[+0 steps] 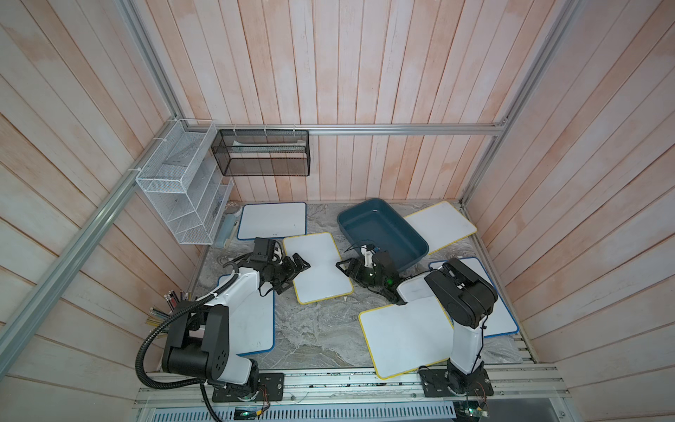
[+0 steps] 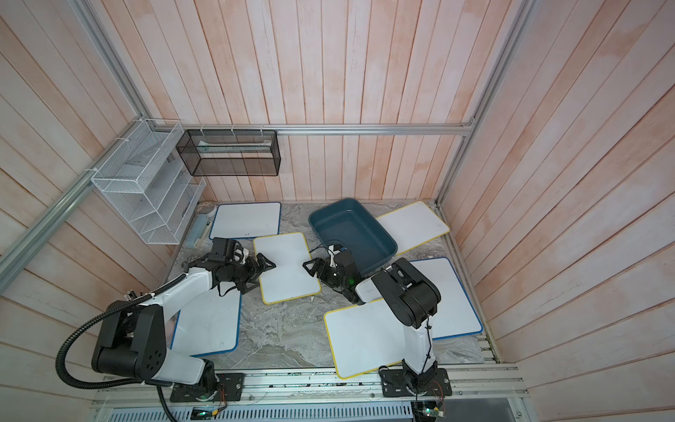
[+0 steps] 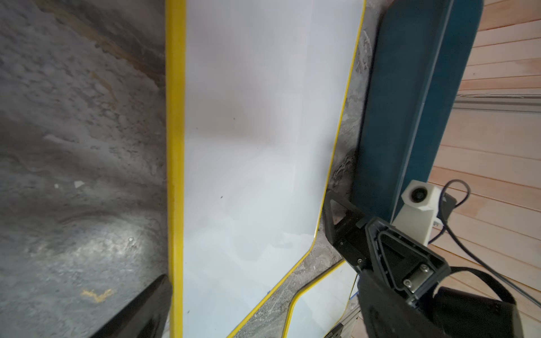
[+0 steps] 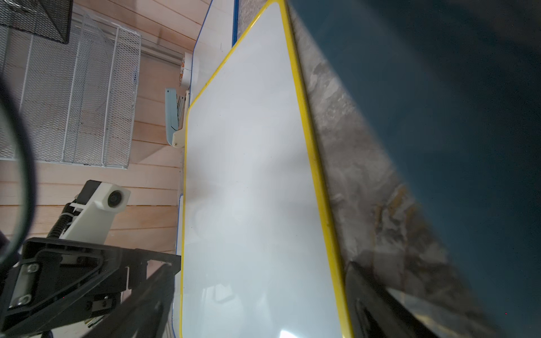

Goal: Put the whiteboard into the storage box
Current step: Pick up the whiteboard at the center of the board.

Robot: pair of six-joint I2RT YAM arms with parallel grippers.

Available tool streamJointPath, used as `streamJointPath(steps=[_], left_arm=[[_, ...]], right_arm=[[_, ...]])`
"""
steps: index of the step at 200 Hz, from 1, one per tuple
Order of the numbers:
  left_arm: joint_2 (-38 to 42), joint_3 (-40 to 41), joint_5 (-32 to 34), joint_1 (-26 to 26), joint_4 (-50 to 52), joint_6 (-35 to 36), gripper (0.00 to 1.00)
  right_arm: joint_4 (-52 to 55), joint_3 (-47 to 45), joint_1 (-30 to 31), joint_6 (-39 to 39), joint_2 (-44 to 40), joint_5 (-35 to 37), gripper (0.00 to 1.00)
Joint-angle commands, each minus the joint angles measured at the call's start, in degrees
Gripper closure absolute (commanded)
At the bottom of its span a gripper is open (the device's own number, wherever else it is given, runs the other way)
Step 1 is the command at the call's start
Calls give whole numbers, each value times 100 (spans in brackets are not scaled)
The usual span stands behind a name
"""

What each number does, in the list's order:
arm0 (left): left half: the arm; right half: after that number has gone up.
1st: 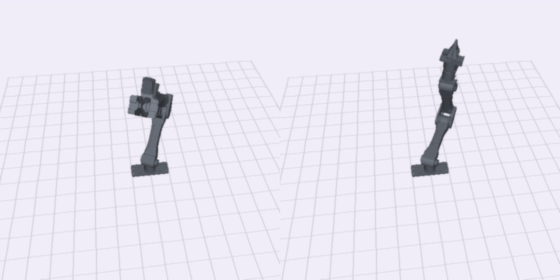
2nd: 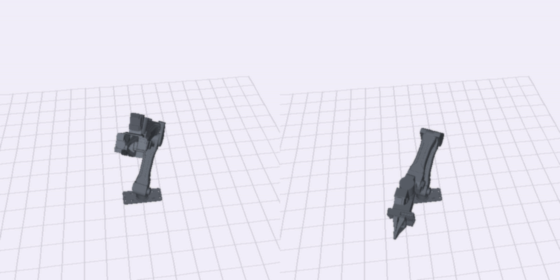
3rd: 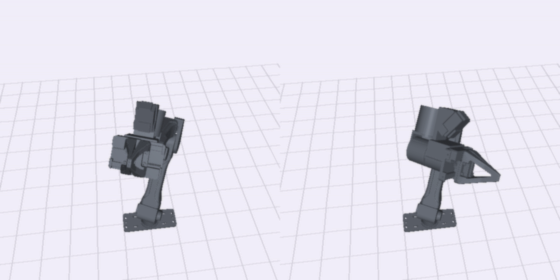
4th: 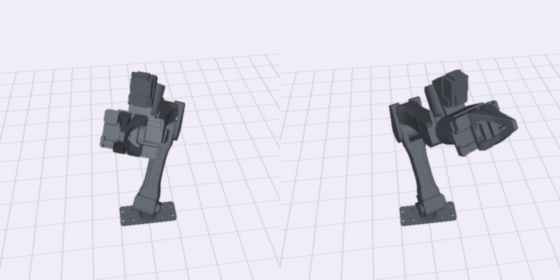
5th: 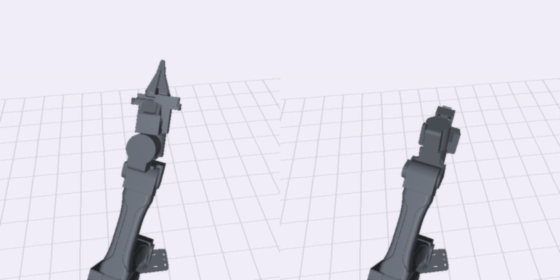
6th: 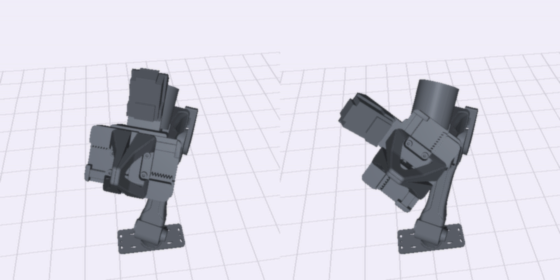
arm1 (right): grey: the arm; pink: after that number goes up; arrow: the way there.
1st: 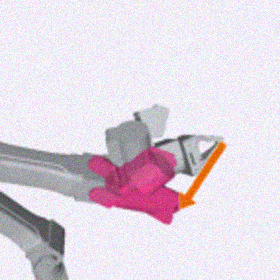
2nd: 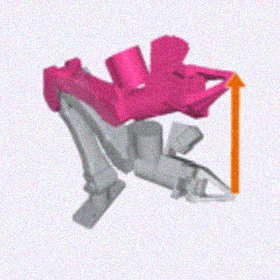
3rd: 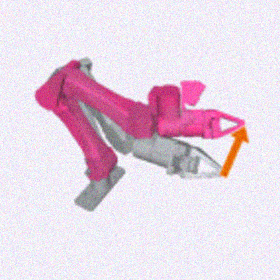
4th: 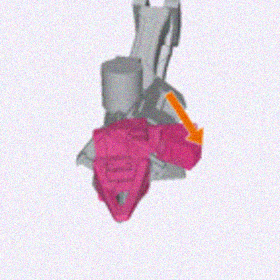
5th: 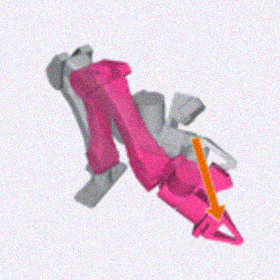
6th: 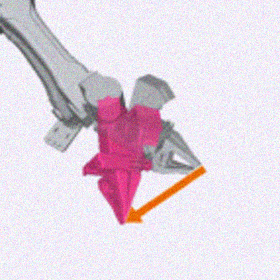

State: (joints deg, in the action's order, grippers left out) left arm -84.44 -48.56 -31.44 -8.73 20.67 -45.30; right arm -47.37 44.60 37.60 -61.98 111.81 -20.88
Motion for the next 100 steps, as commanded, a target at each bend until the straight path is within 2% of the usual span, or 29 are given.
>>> streamJointPath(steps=[1,100], left_arm=[[63,-356,-1603,-305,-1457,-312,0],[29,-252,-1889,-336,-2041,-744,0]], right_arm=[[-300,110,555,-352,148,-1839,9],[-324,254,563,-372,349,-1940,9]])
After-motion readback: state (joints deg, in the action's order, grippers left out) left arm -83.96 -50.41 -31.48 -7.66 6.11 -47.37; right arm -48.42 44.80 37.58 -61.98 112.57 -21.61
